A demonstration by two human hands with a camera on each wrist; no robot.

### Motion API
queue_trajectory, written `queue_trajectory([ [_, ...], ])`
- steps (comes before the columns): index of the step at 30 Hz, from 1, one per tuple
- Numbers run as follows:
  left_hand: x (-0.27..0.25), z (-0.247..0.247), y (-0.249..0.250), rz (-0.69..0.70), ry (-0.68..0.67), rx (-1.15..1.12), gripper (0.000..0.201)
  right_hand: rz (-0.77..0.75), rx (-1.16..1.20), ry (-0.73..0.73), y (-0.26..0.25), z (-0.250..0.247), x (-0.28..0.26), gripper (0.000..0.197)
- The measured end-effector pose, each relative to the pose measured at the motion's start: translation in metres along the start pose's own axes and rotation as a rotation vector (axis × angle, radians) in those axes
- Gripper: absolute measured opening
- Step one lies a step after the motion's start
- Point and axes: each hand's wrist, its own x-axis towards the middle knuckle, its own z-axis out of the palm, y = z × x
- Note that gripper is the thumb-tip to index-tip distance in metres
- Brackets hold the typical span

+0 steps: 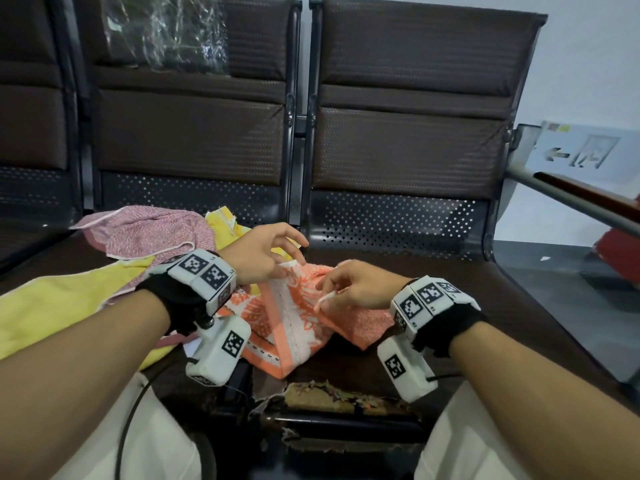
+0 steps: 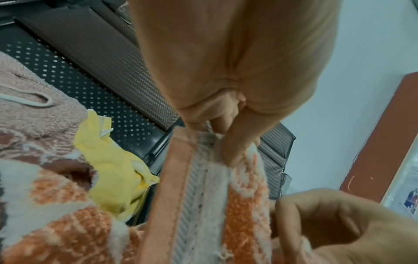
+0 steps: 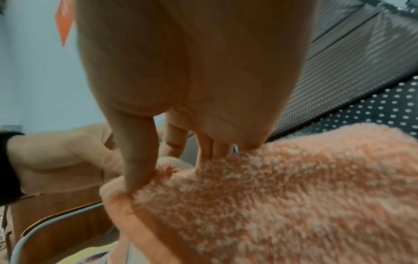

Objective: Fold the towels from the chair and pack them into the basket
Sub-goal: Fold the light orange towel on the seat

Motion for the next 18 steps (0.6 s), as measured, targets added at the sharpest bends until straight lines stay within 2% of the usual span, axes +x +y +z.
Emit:
queue_trajectory([
  [2, -0.002, 0.000, 0.001, 0.006, 0.020, -0.014, 0.052, -0.012, 0.041, 0.006, 0.001, 0.004, 0.003, 0.008],
  [4, -0.003, 0.001, 0.000, -0.003, 0.052, -0.019, 0.051, -0.001, 0.120, 0.057, 0.002, 0.005, 0.006, 0.016],
  [7, -0.003, 0.000, -0.002, -0.018, 0.102, -0.037, 0.045, -0.004, 0.179, 0.109, 0.001, 0.010, 0.008, 0.013],
  [13, 0.001, 0.001, -0.006, -0.026, 0.227, -0.099, 0.034, -0.046, 0.273, 0.045, -0.002, 0.015, 0.005, 0.015],
  [18, 0.001, 0.003, -0.004, -0.034, 0.156, -0.171, 0.036, -0.044, 0.184, 0.160, -0.003, 0.023, 0.007, 0.015],
])
